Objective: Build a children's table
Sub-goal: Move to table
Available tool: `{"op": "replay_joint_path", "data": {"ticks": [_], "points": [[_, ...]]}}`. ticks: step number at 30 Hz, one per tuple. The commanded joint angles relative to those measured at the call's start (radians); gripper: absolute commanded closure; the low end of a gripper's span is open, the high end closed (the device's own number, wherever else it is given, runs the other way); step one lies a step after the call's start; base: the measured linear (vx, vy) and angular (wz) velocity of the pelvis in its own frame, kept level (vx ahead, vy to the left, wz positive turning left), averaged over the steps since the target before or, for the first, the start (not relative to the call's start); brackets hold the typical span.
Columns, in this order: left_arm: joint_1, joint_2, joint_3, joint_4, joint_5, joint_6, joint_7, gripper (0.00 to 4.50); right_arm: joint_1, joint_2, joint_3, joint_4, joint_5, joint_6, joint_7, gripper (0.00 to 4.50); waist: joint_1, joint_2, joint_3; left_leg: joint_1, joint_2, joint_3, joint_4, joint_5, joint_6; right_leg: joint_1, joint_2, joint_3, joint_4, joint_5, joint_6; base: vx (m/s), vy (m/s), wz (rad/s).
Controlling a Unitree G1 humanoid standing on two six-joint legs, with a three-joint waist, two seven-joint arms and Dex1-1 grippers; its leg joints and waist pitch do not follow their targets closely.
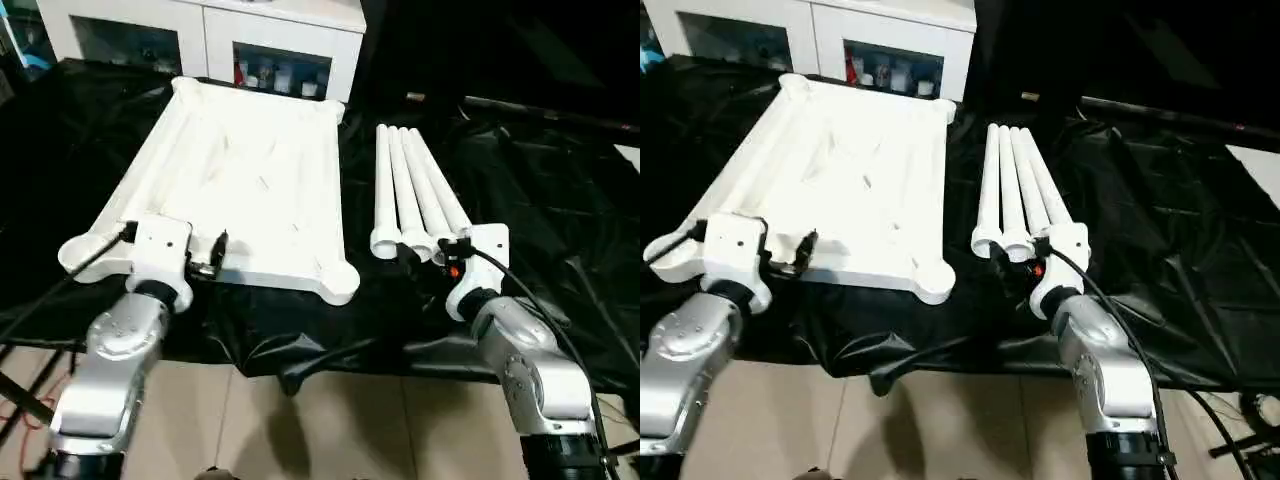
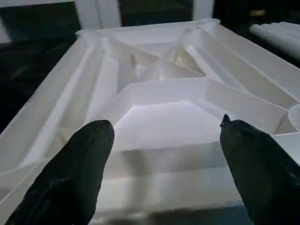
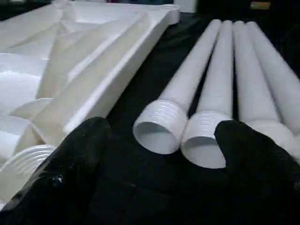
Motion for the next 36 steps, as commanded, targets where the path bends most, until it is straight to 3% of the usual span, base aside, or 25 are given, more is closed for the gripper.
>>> {"op": "replay_joint_path", "data": {"ticks": [1,2,4,5,6,11,12,13,14,17,18,19,21,22,24,25,26,28,30,31,32,33,34,35,36], "points": [[0.030,-0.020,-0.027,-0.070,0.044,0.009,0.046,0.40,0.001,-0.032,0.032,0.005,-0.054,-0.094,0.025,0.46,0.012,0.057,-0.064,0.002,0.080,-0.051,-0.073,-0.083,-0.009,0.044,-0.104,0.071,-0.063,0.109,-0.211,0.000,0.000,0.00],[0.039,-0.028,-0.042,-0.080,0.062,0.005,0.059,0.40,-0.002,-0.041,0.029,0.001,-0.053,-0.093,0.031,0.46,0.005,0.028,-0.060,-0.001,0.079,-0.046,-0.072,-0.097,0.005,0.046,-0.099,0.071,-0.074,0.075,-0.206,0.000,0.000,0.00],[0.047,-0.058,-0.059,-0.083,0.076,-0.007,0.085,0.40,-0.009,-0.050,0.002,-0.002,-0.031,-0.088,0.036,0.46,0.014,0.016,-0.059,0.002,0.078,-0.042,-0.068,-0.090,0.029,0.044,-0.103,0.074,-0.081,0.001,-0.196,0.000,0.000,0.00],[0.045,-0.087,-0.068,-0.074,0.081,-0.019,0.103,0.40,-0.019,-0.038,-0.052,0.000,0.015,-0.088,0.022,0.46,0.018,-0.021,-0.057,0.001,0.078,-0.037,-0.068,-0.084,0.042,0.042,-0.102,0.073,-0.089,-0.058,-0.179,0.000,0.000,0.00],[0.040,-0.088,-0.066,-0.064,0.076,-0.022,0.098,0.40,-0.025,-0.019,-0.070,0.000,0.032,-0.084,0.003,0.46,0.027,0.000,-0.053,-0.002,0.077,-0.041,-0.070,-0.085,0.042,0.041,-0.107,0.074,-0.083,-0.096,-0.165,0.000,0.000,0.00],[-0.027,-0.104,-0.069,-0.022,0.076,-0.033,0.092,0.40,-0.035,0.012,-0.070,0.013,0.028,-0.082,-0.042,0.46,0.021,-0.007,-0.056,0.012,0.081,-0.041,-0.078,-0.111,-0.007,0.019,-0.093,0.066,-0.089,-0.115,-0.100,0.000,0.000,0.00],[-0.046,-0.092,-0.055,0.006,0.067,-0.054,0.070,0.40,-0.030,0.027,-0.025,0.013,0.014,-0.096,-0.032,0.46,0.023,-0.012,-0.059,-0.020,0.068,-0.066,-0.090,-0.112,0.024,0.048,-0.107,0.046,-0.081,-0.095,-0.100,0.000,0.000,0.00],[-0.049,-0.087,-0.052,0.012,0.067,-0.059,0.062,0.40,-0.028,0.031,-0.010,0.012,0.011,-0.104,-0.022,0.46,0.019,-0.002,-0.060,-0.020,0.069,-0.072,-0.095,-0.128,0.048,0.046,-0.107,0.037,-0.088,-0.113,-0.099,0.000,0.000,0.00],[-0.053,-0.074,-0.053,0.025,0.075,-0.075,0.044,0.40,-0.015,0.035,0.028,0.011,-0.001,-0.140,0.009,0.46,0.013,-0.008,-0.065,-0.048,0.055,-0.095,-0.089,-0.116,0.111,0.072,-0.126,0.016,-0.093,-0.110,-0.094,0.000,0.000,0.00],[-0.043,-0.038,-0.047,0.028,0.087,-0.073,0.023,0.40,-0.007,0.058,0.061,0.028,-0.022,-0.155,0.006,0.46,0.013,0.019,-0.063,-0.049,0.049,-0.121,-0.083,-0.203,0.138,0.109,-0.142,-0.040,-0.131,-0.258,-0.118,0.011,-0.010,0.36],[-0.036,-0.030,-0.045,0.026,0.086,-0.072,0.016,0.40,-0.003,0.065,0.069,0.031,-0.024,-0.161,0.009,0.46,0.016,0.043,-0.058,-0.042,0.046,-0.123,-0.086,-0.272,0.123,0.118,-0.141,-0.052,-0.142,-0.333,-0.120,0.049,-0.010,0.47],[-0.026,-0.025,-0.043,0.019,0.088,-0.061,0.016,0.40,0.002,0.076,0.071,0.025,-0.014,-0.156,0.010,0.46,-0.010,0.045,-0.059,0.037,0.095,-0.106,-0.091,-0.378,0.059,0.081,-0.109,-0.034,-0.153,-0.395,-0.129,0.067,-0.008,0.33],[-0.030,-0.028,-0.039,0.012,0.080,-0.046,0.016,0.40,0.001,0.088,0.060,0.015,0.010,-0.135,0.008,0.46,-0.018,0.045,-0.032,0.107,0.125,-0.114,-0.129,-0.699,-0.047,0.053,-0.080,-0.039,-0.129,-0.416,-0.138,0.067,-0.007,0.25],[-0.034,-0.032,-0.039,0.012,0.074,-0.045,0.013,0.40,0.001,0.091,0.056,0.014,0.018,-0.132,0.009,0.46,-0.014,0.045,-0.027,0.113,0.125,-0.112,-0.135,-0.736,-0.056,0.052,-0.081,-0.035,-0.127,-0.406,-0.141,0.078,-0.007,0.12],[-0.033,-0.019,-0.048,0.028,0.076,-0.066,-0.010,0.40,-0.001,0.105,0.041,0.036,0.016,-0.130,-0.024,0.46,-0.005,0.042,-0.028,0.091,0.094,-0.081,-0.128,-0.691,-0.065,0.083,-0.107,-0.011,-0.156,-0.433,-0.151,0.081,-0.008,0.06],[-0.036,-0.014,-0.049,0.044,0.081,-0.076,-0.011,0.40,-0.003,0.108,0.034,0.044,0.017,-0.119,-0.037,0.46,0.018,0.052,-0.037,0.047,0.072,-0.055,-0.109,-0.521,-0.040,0.137,-0.136,0.014,-0.183,-0.495,-0.145,0.093,-0.002,-0.06],[-0.038,-0.014,-0.049,0.049,0.082,-0.077,-0.011,0.40,-0.003,0.107,0.034,0.045,0.015,-0.119,-0.039,0.46,0.041,0.043,-0.048,0.015,0.060,-0.040,-0.087,-0.297,0.006,0.176,-0.147,0.031,-0.199,-0.496,-0.121,0.093,-0.002,-0.06],[-0.046,-0.016,-0.042,0.063,0.077,-0.081,-0.013,0.40,-0.001,0.102,0.036,0.043,0.014,-0.125,-0.038,0.46,0.045,0.041,-0.064,0.009,0.057,-0.038,-0.090,-0.140,0.031,0.187,-0.108,0.011,-0.181,-0.392,-0.095,0.117,0.026,-0.02],[-0.055,-0.017,-0.042,0.069,0.068,-0.084,-0.032,0.40,-0.005,0.098,0.032,0.047,0.012,-0.140,-0.034,0.46,0.027,0.053,-0.087,0.068,0.068,-0.064,-0.105,-0.039,0.081,0.153,-0.054,-0.021,-0.124,-0.146,-0.072,0.156,0.036,0.02],[-0.057,-0.017,-0.045,0.073,0.065,-0.087,-0.043,0.40,-0.009,0.095,0.032,0.051,0.011,-0.148,-0.035,0.46,-0.014,0.064,-0.098,0.175,0.107,-0.142,-0.098,0.088,0.212,0.052,-0.025,-0.041,-0.042,-0.029,-0.030,0.218,-0.019,0.04],[-0.061,-0.018,-0.046,0.080,0.066,-0.088,-0.048,0.40,-0.013,0.091,0.036,0.053,0.005,-0.151,-0.035,0.46,-0.033,0.067,-0.106,0.269,0.175,-0.221,-0.081,0.225,0.409,-0.072,-0.044,-0.027,0.043,-0.137,0.060,0.218,-0.019,0.04],[-0.061,-0.020,-0.044,0.085,0.066,-0.091,-0.052,0.40,-0.011,0.091,0.041,0.046,0.005,-0.148,-0.034,0.46,-0.048,0.055,-0.108,0.266,0.188,-0.229,-0.070,0.309,0.484,-0.098,-0.058,-0.008,0.063,-0.137,0.093,0.173,-0.113,-0.17],[-0.063,-0.021,-0.044,0.091,0.063,-0.094,-0.053,0.40,-0.009,0.093,0.044,0.037,0.006,-0.144,-0.032,0.46,-0.047,0.024,-0.098,0.182,0.089,-0.164,-0.059,0.303,0.475,-0.088,-0.082,0.045,0.017,0.019,0.055,0.103,-0.138,-0.31],[-0.064,-0.022,-0.044,0.094,0.063,-0.095,-0.053,0.40,-0.009,0.094,0.044,0.034,0.007,-0.142,-0.032,0.46,-0.049,0.026,-0.093,0.200,0.053,-0.059,-0.037,0.187,0.337,-0.091,-0.078,0.055,-0.023,0.046,-0.010,0.103,-0.138,-0.31],[-0.067,-0.023,-0.045,0.097,0.061,-0.095,-0.053,0.40,-0.009,0.095,0.042,0.030,0.009,-0.140,-0.032,0.46,-0.013,-0.046,-0.063,0.084,-0.063,0.016,0.002,-0.146,0.174,0.054,-0.062,0.174,-0.115,-0.191,-0.104,0.018,-0.082,-0.32]]}}
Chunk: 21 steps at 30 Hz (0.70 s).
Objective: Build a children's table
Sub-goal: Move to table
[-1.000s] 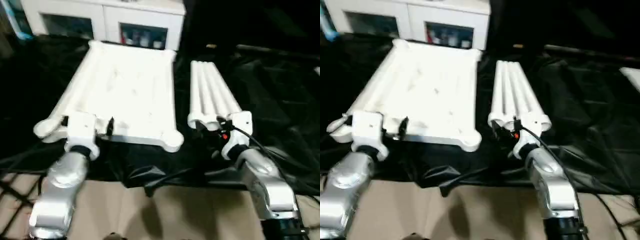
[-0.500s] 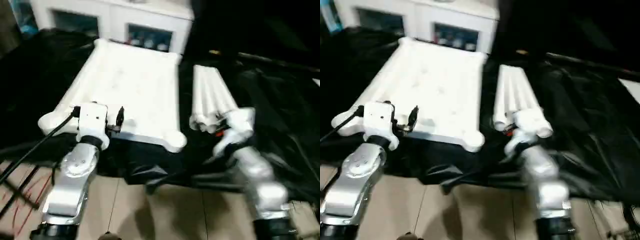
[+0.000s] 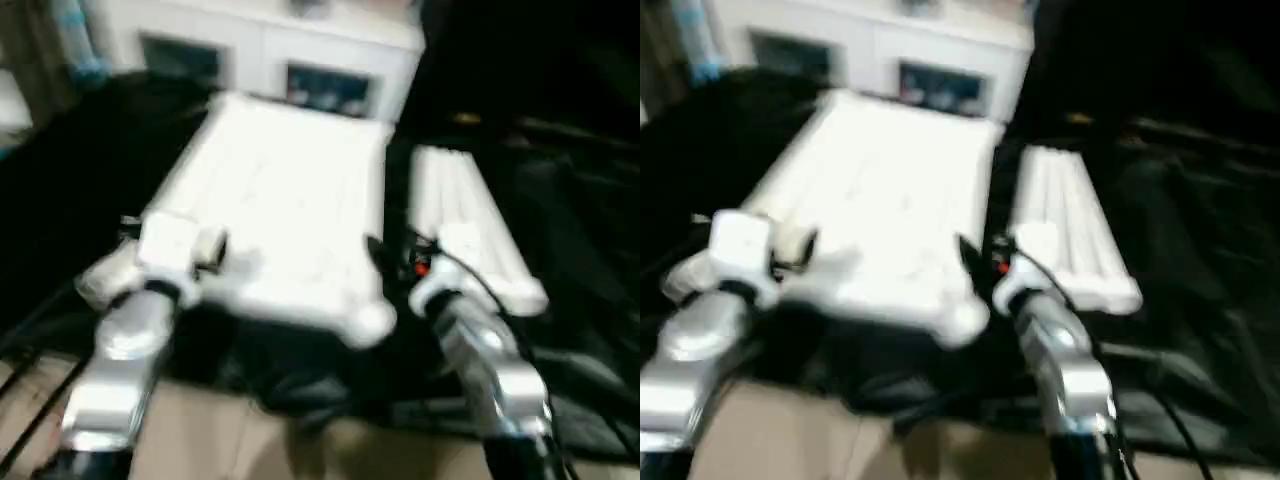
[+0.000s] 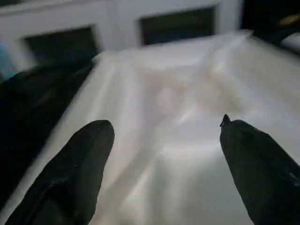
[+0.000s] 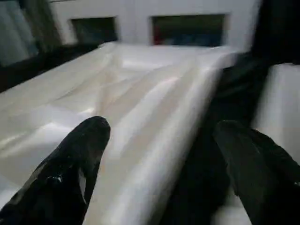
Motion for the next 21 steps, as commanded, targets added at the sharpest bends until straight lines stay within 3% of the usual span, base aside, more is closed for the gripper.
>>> {"op": "replay_joint_path", "data": {"ticks": [1,2,3,4,5,6,7,8,9,10,11,12,13,14,15,16,17,19,20,21], "points": [[-0.004,-0.020,-0.035,0.004,-0.015,-0.008,-0.020,0.40,0.023,-0.012,-0.025,-0.026,-0.003,0.006,-0.005,0.46,0.064,0.003,-0.036,-0.109,-0.032,-0.013,0.087,-0.099,0.204,0.193,-0.143,0.185,-0.181,-0.310,-0.192,0.066,-0.035,-0.27],[0.001,-0.019,-0.035,0.003,-0.021,-0.010,-0.027,0.40,0.031,-0.013,-0.020,-0.033,-0.010,0.007,-0.009,0.46,0.060,0.018,-0.046,-0.143,0.004,-0.067,0.144,-0.018,0.114,0.209,-0.173,0.185,-0.167,-0.344,-0.266,0.066,-0.035,-0.27],[0.007,-0.019,-0.036,0.002,-0.029,-0.015,-0.040,0.40,0.039,-0.012,-0.019,-0.040,-0.010,0.010,-0.011,0.46,0.059,0.032,-0.041,-0.156,0.008,-0.080,0.147,0.020,0.076,0.204,-0.162,0.161,-0.161,-0.313,-0.289,0.153,-0.024,-0.15],[0.011,-0.018,-0.037,0.005,-0.039,-0.021,-0.059,0.40,0.044,-0.012,-0.021,-0.047,-0.006,0.013,-0.011,0.46,0.043,0.055,-0.033,-0.167,0.039,-0.090,0.113,0.124,0.023,0.177,-0.146,0.093,-0.177,-0.233,-0.365,0.133,0.009,-0.12],[0.010,-0.017,-0.038,0.009,-0.039,-0.028,-0.067,0.40,0.044,-0.015,-0.022,-0.048,-0.006,0.014,-0.012,0.46,0.039,0.066,-0.036,-0.167,0.047,-0.085,0.072,0.158,0.031,0.171,-0.113,0.064,-0.174,-0.234,-0.359,0.133,0.009,-0.12],[0.010,-0.017,-0.039,0.010,-0.040,-0.030,-0.070,0.40,0.044,-0.016,-0.022,-0.049,-0.005,0.013,-0.012,0.46,0.033,0.084,-0.033,-0.159,0.057,-0.081,0.017,0.181,0.048,0.167,-0.079,0.023,-0.172,-0.265,-0.330,0.143,0.077,-0.02],[0.013,-0.018,-0.036,0.014,-0.058,-0.046,-0.096,0.40,0.044,-0.022,-0.019,-0.053,-0.001,0.013,-0.003,0.46,0.015,0.145,-0.023,-0.106,0.076,-0.090,-0.083,0.016,0.044,0.141,0.019,-0.057,-0.139,-0.320,-0.218,0.159,0.119,-0.13],[0.016,-0.014,-0.035,0.018,-0.077,-0.062,-0.130,0.40,0.042,-0.032,-0.012,-0.059,0.006,0.016,0.017,0.46,-0.028,0.163,-0.033,-0.064,0.122,-0.158,-0.117,-0.266,0.056,0.102,0.068,-0.077,-0.031,-0.257,-0.145,0.159,0.119,-0.13],[0.021,0.005,-0.046,0.018,-0.099,-0.074,-0.192,0.40,0.038,-0.050,0.002,-0.067,0.014,0.025,0.050,0.46,-0.028,0.150,-0.045,-0.017,0.143,-0.179,-0.112,-0.294,0.105,0.067,0.053,-0.062,-0.018,-0.191,-0.131,0.160,0.084,-0.05],[0.027,0.029,-0.066,0.017,-0.113,-0.085,-0.261,0.40,0.032,-0.071,0.013,-0.073,0.022,0.035,0.084,0.46,-0.040,0.133,-0.054,-0.005,0.152,-0.195,-0.079,0.004,0.303,0.025,0.023,-0.041,0.003,-0.026,-0.063,0.138,0.022,0.09],[0.031,0.041,-0.074,0.015,-0.115,-0.092,-0.286,0.40,0.030,-0.079,0.018,-0.076,0.028,0.044,0.101,0.46,-0.038,0.126,-0.058,-0.006,0.148,-0.191,-0.057,0.187,0.375,0.011,0.007,-0.028,-0.002,0.038,-0.046,0.138,0.022,0.09],[0.040,0.083,-0.099,0.007,-0.132,-0.108,-0.369,0.40,0.024,-0.110,0.033,-0.087,0.047,0.073,0.160,0.46,-0.021,0.093,-0.061,-0.051,0.111,-0.150,-0.013,0.476,0.405,0.022,-0.044,0.017,-0.054,0.227,-0.037,0.100,-0.012,-0.02],[0.042,0.099,-0.108,0.003,-0.142,-0.105,-0.401,0.40,0.021,-0.121,0.039,-0.090,0.054,0.080,0.183,0.46,-0.006,0.089,-0.057,-0.099,0.080,-0.120,-0.004,0.507,0.359,0.055,-0.070,0.033,-0.072,0.322,-0.050,0.063,-0.027,0.02],[0.045,0.130,-0.122,-0.006,-0.170,-0.091,-0.469,0.40,0.016,-0.146,0.051,-0.099,0.069,0.096,0.234,0.46,0.016,0.070,-0.068,-0.127,0.045,-0.086,-0.005,0.484,0.261,0.088,-0.066,0.044,-0.061,0.495,-0.078,0.063,-0.027,0.02],[0.045,0.156,-0.130,-0.014,-0.199,-0.069,-0.529,0.40,0.012,-0.168,0.062,-0.107,0.083,0.108,0.280,0.46,0.016,0.064,-0.071,-0.136,0.045,-0.083,-0.014,0.444,0.219,0.101,-0.065,0.042,-0.054,0.554,-0.088,0.000,0.000,0.00],[0.044,0.180,-0.140,-0.020,-0.220,-0.052,-0.581,0.40,0.008,-0.186,0.068,-0.112,0.097,0.113,0.319,0.46,0.021,0.069,-0.071,-0.135,0.049,-0.079,-0.027,0.348,0.148,0.108,-0.052,0.030,-0.051,0.593,-0.109,0.009,-0.059,-0.02],[0.044,0.197,-0.147,-0.024,-0.236,-0.040,-0.624,0.40,0.004,-0.200,0.072,-0.116,0.108,0.115,0.349,0.46,0.014,0.074,-0.060,-0.129,0.058,-0.078,-0.044,0.239,0.105,0.105,-0.042,0.022,-0.061,0.507,-0.146,0.009,-0.059,-0.02],[0.027,0.260,-0.194,0.003,-0.218,-0.032,-0.735,0.40,-0.014,-0.246,0.086,-0.117,0.149,0.138,0.444,0.46,0.012,0.078,-0.047,-0.115,0.080,-0.071,-0.068,0.048,0.070,0.103,-0.039,0.018,-0.086,0.202,-0.211,-0.005,-0.028,0.00],[0.016,0.277,-0.212,0.024,-0.201,-0.046,-0.765,0.40,-0.021,-0.267,0.096,-0.114,0.154,0.144,0.475,0.46,0.014,0.080,-0.045,-0.113,0.085,-0.068,-0.070,0.021,0.063,0.100,-0.040,0.019,-0.088,0.150,-0.220,0.000,0.000,0.00],[0.002,0.285,-0.225,0.046,-0.191,-0.045,-0.788,0.40,-0.029,-0.288,0.107,-0.108,0.148,0.147,0.500,0.46,0.015,0.078,-0.038,-0.107,0.092,-0.058,-0.077,-0.039,0.053,0.091,-0.039,0.020,-0.097,0.039,-0.225,0.000,0.000,0.00]]}}
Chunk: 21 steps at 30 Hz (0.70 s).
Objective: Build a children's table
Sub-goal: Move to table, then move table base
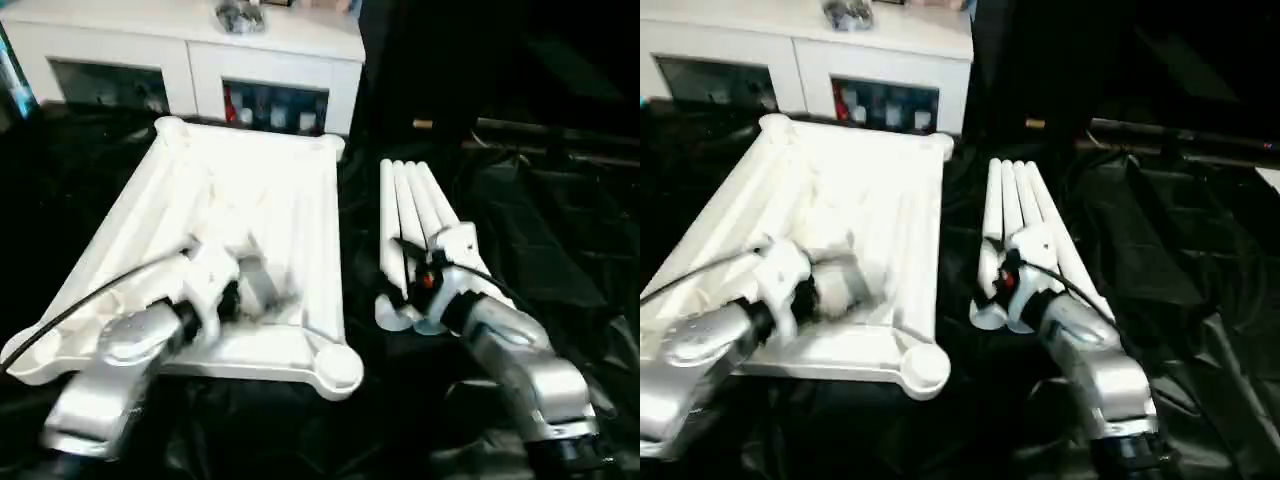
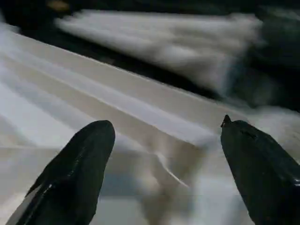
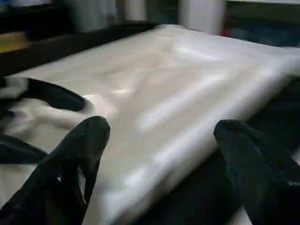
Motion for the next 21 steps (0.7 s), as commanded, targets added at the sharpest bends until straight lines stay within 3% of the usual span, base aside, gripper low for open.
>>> {"op": "replay_joint_path", "data": {"ticks": [1,5,6,9,14,17,21], "points": [[-0.039,0.013,-0.046,0.049,0.037,-0.006,-0.068,0.57,-0.022,-0.048,0.021,-0.002,0.001,0.019,0.073,0.44,0.009,0.015,-0.035,0.025,0.073,-0.005,-0.089,-0.155,0.038,0.041,-0.086,0.048,-0.083,0.026,-0.222,-0.050,-0.017,0.03],[-0.137,0.023,-0.108,0.156,0.098,0.004,-0.087,0.79,-0.040,-0.116,0.066,0.028,-0.036,0.024,0.152,0.43,0.029,0.015,-0.025,0.041,0.084,0.016,-0.099,-0.285,-0.038,0.020,-0.092,0.055,-0.106,-0.250,-0.179,-0.013,-0.004,0.01],[-0.165,0.019,-0.119,0.190,0.112,0.012,-0.081,0.88,-0.044,-0.128,0.074,0.033,-0.044,0.025,0.166,0.43,0.033,0.015,-0.025,0.042,0.085,0.018,-0.100,-0.288,-0.051,0.018,-0.095,0.057,-0.108,-0.266,-0.170,0.000,0.000,0.00],[-0.186,0.022,-0.126,0.211,0.103,0.015,-0.122,1.11,-0.045,-0.142,0.086,0.030,-0.046,0.024,0.186,0.43,0.040,0.009,-0.030,0.033,0.087,0.017,-0.103,-0.241,-0.052,0.025,-0.096,0.055,-0.102,-0.219,-0.162,0.000,0.000,0.00],[-0.247,0.011,-0.130,0.296,0.096,-0.009,-0.192,1.40,-0.046,-0.171,0.103,0.029,-0.038,0.024,0.221,0.43,0.050,0.005,-0.042,0.028,0.082,0.027,-0.090,-0.103,-0.015,0.029,-0.090,0.054,-0.080,0.025,-0.194,0.000,0.000,0.00],[-0.287,0.021,-0.156,0.356,0.124,-0.008,-0.219,1.56,-0.050,-0.179,0.103,0.025,-0.022,0.041,0.243,0.43,0.052,0.011,-0.048,0.029,0.081,0.029,-0.084,-0.068,0.006,0.029,-0.088,0.054,-0.073,0.113,-0.213,0.000,0.000,0.00],[-0.331,0.030,-0.179,0.409,0.144,0.008,-0.261,1.99,-0.059,-0.183,0.100,0.029,-0.023,0.044,0.262,0.43,0.051,0.013,-0.043,0.030,0.085,0.029,-0.089,-0.113,-0.002,0.029,-0.092,0.052,-0.076,0.076,-0.233,0.000,0.000,0.00]]}}
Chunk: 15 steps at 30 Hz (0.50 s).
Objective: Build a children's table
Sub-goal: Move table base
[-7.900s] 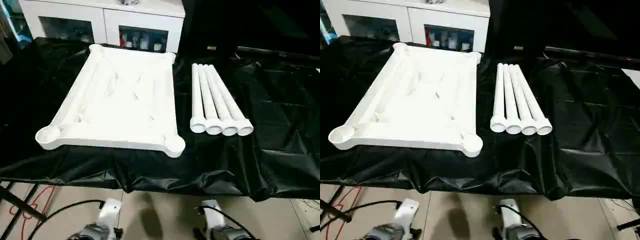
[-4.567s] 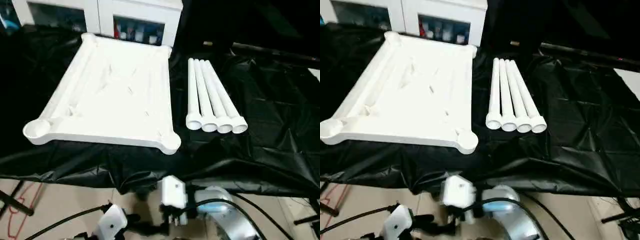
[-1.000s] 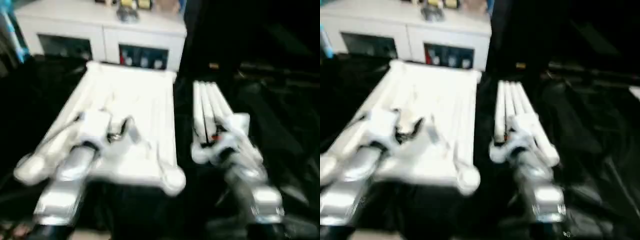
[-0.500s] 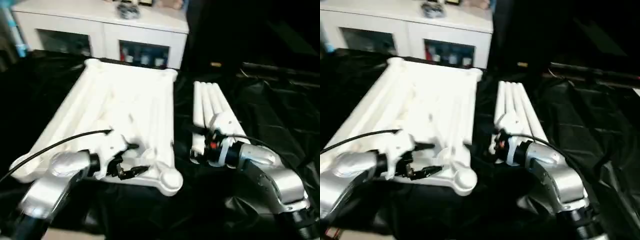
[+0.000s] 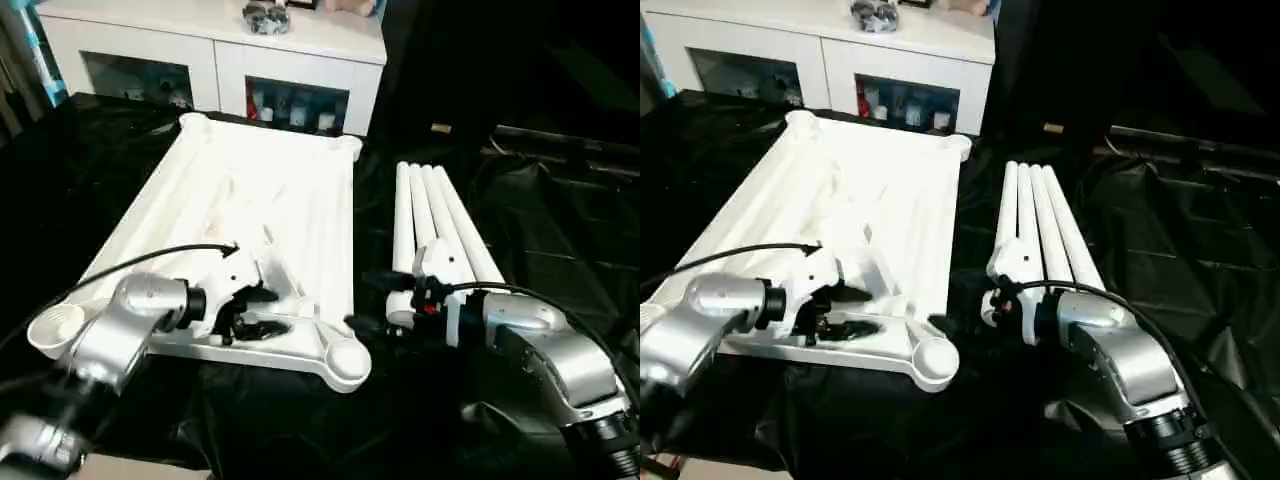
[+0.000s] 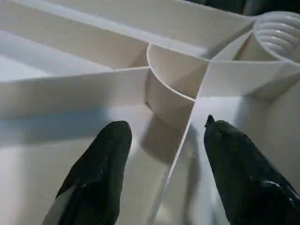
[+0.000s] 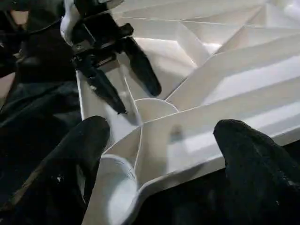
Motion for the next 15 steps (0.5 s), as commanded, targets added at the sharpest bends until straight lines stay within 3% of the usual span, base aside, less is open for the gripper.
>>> {"op": "replay_joint_path", "data": {"ticks": [1,5,11,15], "points": [[-0.038,-0.001,-0.014,0.037,0.032,-0.017,-0.011,2.00,-0.012,-0.017,-0.001,0.000,0.006,0.000,0.015,0.43,0.003,0.018,-0.050,0.022,0.059,-0.020,-0.086,-0.132,-0.004,0.031,-0.090,0.048,-0.077,0.052,-0.228,0.000,0.000,0.00],[-0.049,-0.009,-0.019,0.059,0.045,-0.031,-0.012,2.32,-0.003,-0.017,-0.006,-0.014,0.018,0.008,0.018,0.43,0.006,0.017,-0.047,0.024,0.064,-0.021,-0.091,-0.176,-0.019,0.028,-0.093,0.049,-0.085,-0.032,-0.218,0.000,0.000,0.00],[-0.057,-0.005,-0.036,0.086,0.082,-0.026,0.005,2.78,0.015,-0.013,-0.003,-0.027,0.014,0.012,0.012,0.43,0.009,0.018,-0.047,0.023,0.064,-0.022,-0.092,-0.176,-0.024,0.027,-0.093,0.050,-0.084,-0.019,-0.218,0.000,0.000,0.00],[-0.048,-0.021,-0.005,0.064,0.077,-0.029,0.045,3.11,0.013,-0.009,-0.004,-0.024,0.011,0.009,0.005,0.43,0.014,0.020,-0.046,0.026,0.065,-0.021,-0.093,-0.191,-0.026,0.025,-0.095,0.051,-0.089,-0.049,-0.217,0.000,0.000,0.00]]}}
